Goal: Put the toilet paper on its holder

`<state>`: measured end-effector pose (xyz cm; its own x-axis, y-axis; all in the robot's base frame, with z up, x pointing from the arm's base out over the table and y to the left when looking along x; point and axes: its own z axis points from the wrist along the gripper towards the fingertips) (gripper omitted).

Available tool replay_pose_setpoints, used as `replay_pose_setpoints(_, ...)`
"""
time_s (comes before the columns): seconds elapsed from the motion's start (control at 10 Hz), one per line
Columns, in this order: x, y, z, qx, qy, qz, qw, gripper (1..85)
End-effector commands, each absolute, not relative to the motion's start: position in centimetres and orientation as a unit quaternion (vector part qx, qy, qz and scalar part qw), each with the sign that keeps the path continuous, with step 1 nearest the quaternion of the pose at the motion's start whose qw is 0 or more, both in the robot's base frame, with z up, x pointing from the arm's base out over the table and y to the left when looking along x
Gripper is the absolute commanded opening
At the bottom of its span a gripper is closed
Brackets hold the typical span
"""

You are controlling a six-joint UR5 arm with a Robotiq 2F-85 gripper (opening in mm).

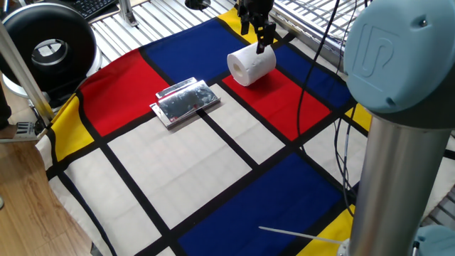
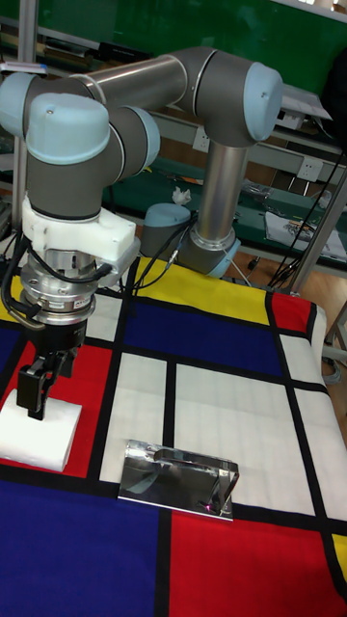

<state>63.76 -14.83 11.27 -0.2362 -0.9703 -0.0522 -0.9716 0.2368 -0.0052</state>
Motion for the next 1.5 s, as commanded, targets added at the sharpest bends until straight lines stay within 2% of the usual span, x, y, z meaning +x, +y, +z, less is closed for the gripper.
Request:
replay_pose_setpoints(0.0, 63.3, -15.0, 11.4, -0.622, 0.782, 0.024, 0.025, 83.3)
replay_pose_setpoints(0.7, 63.3, -15.6, 12.2, -0.601, 0.799, 0.018, 0.024, 85.0)
replay_pose_setpoints(1.4, 63.9, -16.2, 12.2, -0.573, 0.819, 0.003, 0.026, 82.0)
